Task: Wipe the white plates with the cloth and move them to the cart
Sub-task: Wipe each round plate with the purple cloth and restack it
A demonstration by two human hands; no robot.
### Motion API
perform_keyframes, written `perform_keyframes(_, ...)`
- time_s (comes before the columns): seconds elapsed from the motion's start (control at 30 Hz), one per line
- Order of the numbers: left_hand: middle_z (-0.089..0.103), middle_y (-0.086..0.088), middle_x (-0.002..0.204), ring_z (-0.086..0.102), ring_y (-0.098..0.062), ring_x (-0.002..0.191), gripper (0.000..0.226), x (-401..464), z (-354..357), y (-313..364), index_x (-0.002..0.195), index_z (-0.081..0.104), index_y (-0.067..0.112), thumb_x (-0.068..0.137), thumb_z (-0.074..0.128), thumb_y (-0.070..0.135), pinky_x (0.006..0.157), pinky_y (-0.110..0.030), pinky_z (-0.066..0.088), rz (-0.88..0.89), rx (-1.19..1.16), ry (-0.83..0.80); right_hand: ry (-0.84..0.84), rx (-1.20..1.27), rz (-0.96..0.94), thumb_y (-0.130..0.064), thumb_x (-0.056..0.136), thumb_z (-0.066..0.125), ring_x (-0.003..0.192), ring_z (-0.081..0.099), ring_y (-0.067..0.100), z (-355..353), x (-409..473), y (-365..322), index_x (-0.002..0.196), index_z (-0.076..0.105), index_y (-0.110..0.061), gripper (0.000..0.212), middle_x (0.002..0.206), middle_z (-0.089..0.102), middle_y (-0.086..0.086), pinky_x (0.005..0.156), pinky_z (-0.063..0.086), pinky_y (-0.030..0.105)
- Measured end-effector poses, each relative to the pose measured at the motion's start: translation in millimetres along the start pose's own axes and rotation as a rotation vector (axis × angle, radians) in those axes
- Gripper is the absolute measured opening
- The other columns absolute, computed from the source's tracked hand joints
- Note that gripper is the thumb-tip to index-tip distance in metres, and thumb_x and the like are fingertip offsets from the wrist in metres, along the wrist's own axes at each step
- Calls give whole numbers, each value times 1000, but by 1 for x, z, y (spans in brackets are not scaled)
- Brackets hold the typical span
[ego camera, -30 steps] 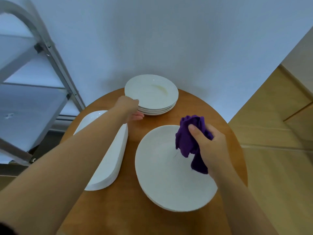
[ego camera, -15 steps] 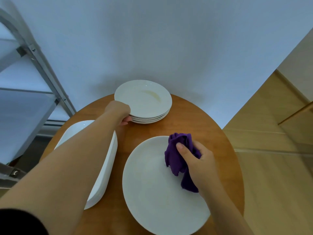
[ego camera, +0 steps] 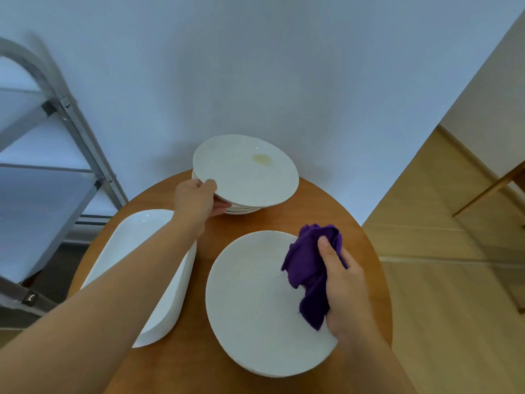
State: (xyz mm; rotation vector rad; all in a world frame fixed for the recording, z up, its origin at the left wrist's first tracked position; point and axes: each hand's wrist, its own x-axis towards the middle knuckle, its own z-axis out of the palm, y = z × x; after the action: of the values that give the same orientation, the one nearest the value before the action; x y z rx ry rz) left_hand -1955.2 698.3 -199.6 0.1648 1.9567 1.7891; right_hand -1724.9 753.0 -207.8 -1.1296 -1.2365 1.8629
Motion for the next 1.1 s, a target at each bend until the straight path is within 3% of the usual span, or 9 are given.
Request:
perform_keyframes(0.13,68,-8,68,68,-16,50,13,-63,-15,12,82,58,12,91,49,8,45,-21,52,44,-101,-43,67,173,85,-50,83,58,74,65,22,0,-22,-11,102,64,-24,33,82,73,3,67,53,37)
perform_keyframes(0.27,71,-6,64,70,-21,57,14,-127,-34,10,83,61,11,91,50,8,46,-21,53,49,-141,-123,-28,262,87,-53,54,73,73,67,26,6,-55,-19,108,63,-17,66,89,72,12,67,56,38)
perform_keyframes(0.37,73,-5,68,71,-21,62,14,-170,-48,3,85,63,13,93,51,10,48,-20,52,30,-143,-161,-59,335,99,-31,59,80,62,67,24,5,-82,-21,106,63,-15,53,84,72,12,56,55,32)
perform_keyframes(0.5,73,-4,68,71,-18,62,12,-216,-73,-14,83,64,6,90,56,11,47,-19,52,65,-97,-161,-12,416,193,-6,75,67,59,68,22,-4,-116,-14,103,61,-10,29,76,72,8,46,52,28)
perform_keyframes(0.6,74,-2,69,72,-18,64,36,-238,-94,-26,85,64,1,76,70,35,52,-25,54,11,-16,-178,-26,458,252,-5,69,68,63,69,22,-13,-141,-6,101,62,-11,33,70,73,5,46,52,29)
perform_keyframes(0.7,73,-3,82,71,-21,70,48,-246,-118,-34,89,61,19,62,62,58,56,-32,55,-120,-31,-114,-50,426,276,-7,57,69,71,67,24,-23,-162,3,103,63,-8,47,75,74,8,54,53,31)
perform_keyframes(0.8,68,-10,101,66,-31,92,51,-246,-137,-38,105,55,21,68,63,55,67,-42,54,-307,-309,-161,-60,403,344,-8,53,68,77,64,29,-33,-179,13,96,65,-7,43,75,73,11,59,51,36)
perform_keyframes(0.93,70,-11,111,64,-39,103,50,-245,-148,-45,115,58,22,72,62,48,74,-52,54,-434,-624,-423,-110,399,366,-7,54,67,67,69,28,-40,-192,15,94,66,-6,39,78,74,13,47,55,31)
perform_keyframes(1.1,74,-12,94,71,-34,83,33,-249,-140,-45,107,59,22,74,64,19,61,-47,58,-415,-694,-396,-144,256,337,-9,52,69,58,69,23,-46,-197,9,97,62,-7,46,77,73,11,48,55,29)
